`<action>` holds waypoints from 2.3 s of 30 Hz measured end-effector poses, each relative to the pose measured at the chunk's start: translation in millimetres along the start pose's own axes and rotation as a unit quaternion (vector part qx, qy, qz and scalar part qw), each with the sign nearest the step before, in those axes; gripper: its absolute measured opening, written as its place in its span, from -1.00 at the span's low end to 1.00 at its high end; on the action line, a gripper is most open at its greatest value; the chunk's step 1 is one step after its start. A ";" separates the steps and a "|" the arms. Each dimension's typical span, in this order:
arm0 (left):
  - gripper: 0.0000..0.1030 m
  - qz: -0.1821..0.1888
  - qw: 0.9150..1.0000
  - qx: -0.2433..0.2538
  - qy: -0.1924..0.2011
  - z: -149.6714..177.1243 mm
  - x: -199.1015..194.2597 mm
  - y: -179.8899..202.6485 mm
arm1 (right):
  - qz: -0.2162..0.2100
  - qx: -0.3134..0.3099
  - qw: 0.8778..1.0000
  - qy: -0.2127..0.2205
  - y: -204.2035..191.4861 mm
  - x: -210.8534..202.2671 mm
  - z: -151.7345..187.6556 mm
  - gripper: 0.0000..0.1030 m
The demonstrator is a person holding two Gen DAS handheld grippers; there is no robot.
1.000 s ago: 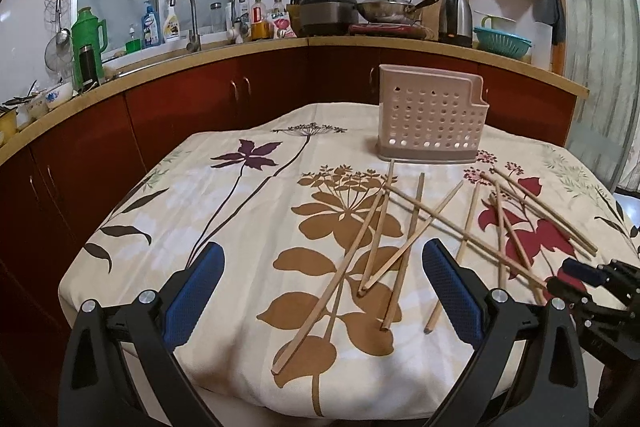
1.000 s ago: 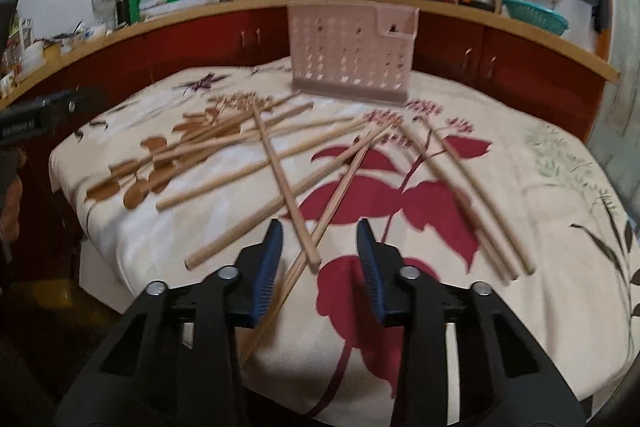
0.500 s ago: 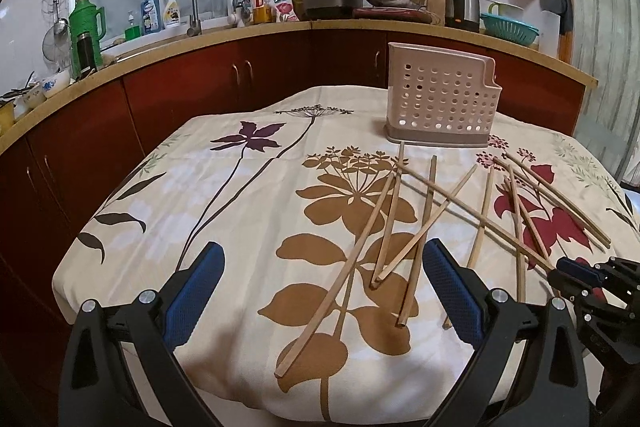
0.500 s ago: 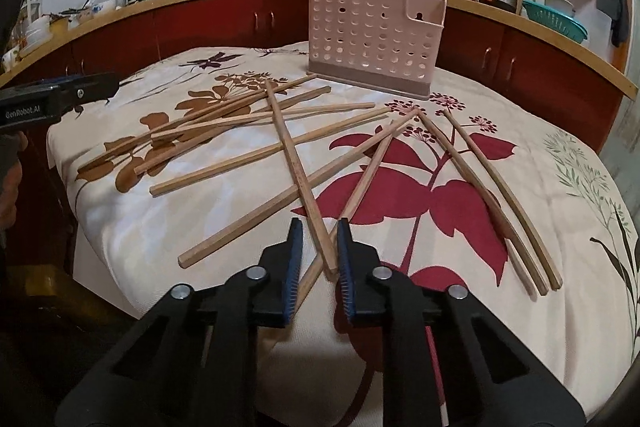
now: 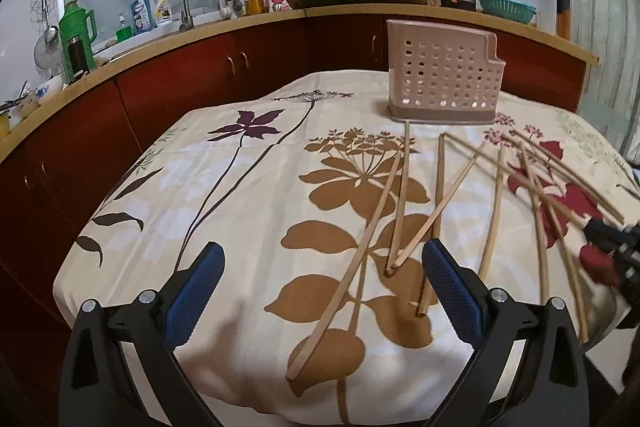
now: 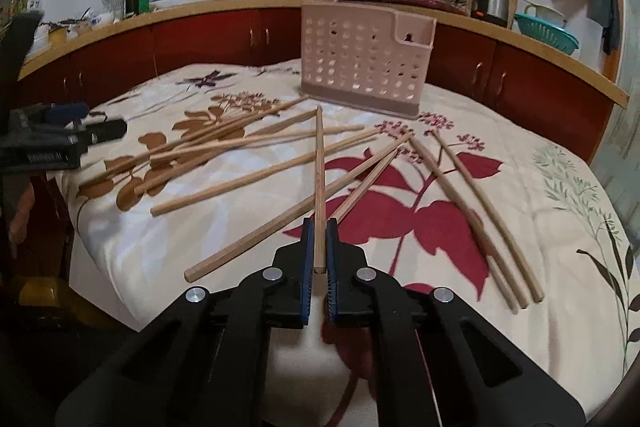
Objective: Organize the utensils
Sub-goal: 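Lower the right tool to a wooden chopstick and close its fingers on it, then lower the left tool to a chopstick and close its fingers on it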
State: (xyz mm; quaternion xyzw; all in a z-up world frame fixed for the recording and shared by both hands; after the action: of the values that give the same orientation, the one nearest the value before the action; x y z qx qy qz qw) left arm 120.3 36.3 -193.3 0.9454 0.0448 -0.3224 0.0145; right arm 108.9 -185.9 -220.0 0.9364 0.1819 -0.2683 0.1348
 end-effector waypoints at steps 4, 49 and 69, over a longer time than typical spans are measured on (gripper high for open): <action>0.87 -0.003 1.000 0.009 -0.008 3.8 5.6 -3.0 | 0.018 0.002 1.000 0.010 10.5 -9.4 -3.7 -0.87; -0.76 0.069 0.990 0.064 -0.106 41.1 17.2 -6.3 | 0.063 0.040 0.996 0.040 42.2 -37.9 0.7 -0.87; -0.87 0.071 0.995 0.072 -0.002 -5.0 -27.2 5.1 | 0.070 0.037 0.995 0.062 41.7 -53.9 -11.5 -0.87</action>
State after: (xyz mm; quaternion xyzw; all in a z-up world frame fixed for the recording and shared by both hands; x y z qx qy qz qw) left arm 102.3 29.4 -172.6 0.9442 -0.0458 -0.3248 -0.0310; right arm 88.7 -233.8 -174.4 0.9659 0.1143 -0.2061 0.1069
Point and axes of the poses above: each gripper's, at about its wrist camera, not at the fingertips, and x roughly the way its jaws point, y to its right, z to its underside, the point moved 6 cm from there along x, roughly the way its jaws point, and after that the axes turned 7 degrees about -x, right-handed, at the moved point
